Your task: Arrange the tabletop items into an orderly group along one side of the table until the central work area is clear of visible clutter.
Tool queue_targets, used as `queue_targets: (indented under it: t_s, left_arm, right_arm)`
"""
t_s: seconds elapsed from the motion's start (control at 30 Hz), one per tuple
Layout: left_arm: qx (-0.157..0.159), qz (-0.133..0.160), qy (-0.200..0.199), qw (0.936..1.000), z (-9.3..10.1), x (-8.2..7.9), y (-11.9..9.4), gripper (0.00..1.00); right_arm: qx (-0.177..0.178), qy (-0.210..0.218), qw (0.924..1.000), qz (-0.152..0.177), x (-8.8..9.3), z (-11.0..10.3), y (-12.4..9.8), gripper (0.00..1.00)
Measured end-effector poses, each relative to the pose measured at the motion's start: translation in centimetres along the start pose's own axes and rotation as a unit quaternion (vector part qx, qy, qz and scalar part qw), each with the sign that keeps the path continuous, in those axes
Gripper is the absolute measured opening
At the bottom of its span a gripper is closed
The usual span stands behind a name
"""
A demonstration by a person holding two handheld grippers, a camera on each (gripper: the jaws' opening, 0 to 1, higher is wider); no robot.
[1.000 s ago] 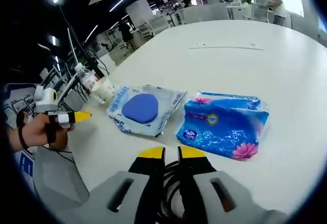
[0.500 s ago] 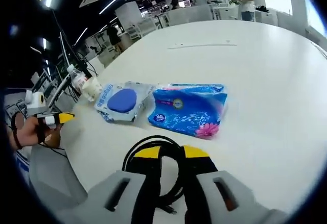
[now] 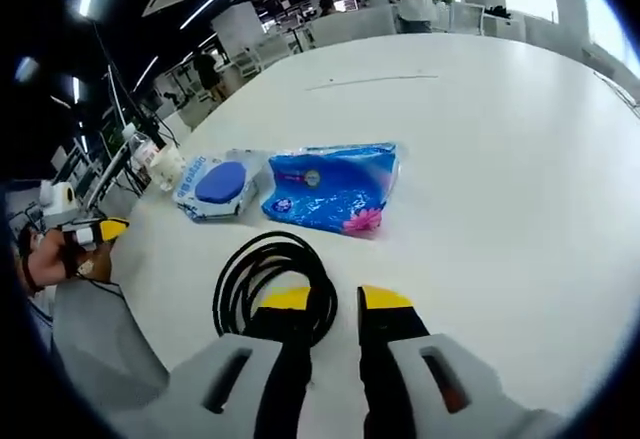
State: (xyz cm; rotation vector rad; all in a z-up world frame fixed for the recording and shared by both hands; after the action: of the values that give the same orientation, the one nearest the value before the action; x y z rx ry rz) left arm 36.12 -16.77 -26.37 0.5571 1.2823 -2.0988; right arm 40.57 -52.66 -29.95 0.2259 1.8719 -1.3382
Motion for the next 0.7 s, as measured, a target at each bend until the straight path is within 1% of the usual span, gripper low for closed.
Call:
queue_targets:
  t_s: [0.03,0.1,0.3,0.5,0.7]
  left_arm:
    - [-0.002,-0.003,0.008,1.0,0.0,0.2,-0.1,0.15]
    - [0.001,-0.005,0.009,0.9999,0.1,0.5,-0.3,0.16]
    - [0.003,-0.006,0.03,0.9995,0.4,0.9,-1.2,0.16]
    - [0.006,-0.006,0.032,0.9995,0.6,1.2,-1.6,0.18]
    - [0.009,-0.007,0.036,0.9993,1.0,1.5,-1.9,0.19]
  right_arm:
    - [0.001,0.001,1.0,-0.001,0.1,0.0,0.0,0.16]
    - [0.001,0.003,1.0,-0.001,0.2,0.2,-0.1,0.16]
    - [-0.004,0.005,1.0,-0.002,0.6,-0.2,-0.1,0.16]
    - [-0.012,0.017,0.9998,0.002,0.5,-0.6,0.4,0.16]
    - [-0.02,0.015,0.9997,0.002,0.4,-1.1,0.7,0.16]
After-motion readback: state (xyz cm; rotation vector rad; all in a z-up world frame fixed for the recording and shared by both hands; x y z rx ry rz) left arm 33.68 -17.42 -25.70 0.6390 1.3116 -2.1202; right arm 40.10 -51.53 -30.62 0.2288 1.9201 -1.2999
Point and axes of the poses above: the point that each gripper's makers call its tool centre point, and the gripper's own axes: y roughly forward along the fingers, z roughly to its right, x roughly out of its underside, the point moved 2 cm from there along -y, roughly backward along the fingers, and after that the axes turned 15 degrees about -y, right-handed, at the moved point
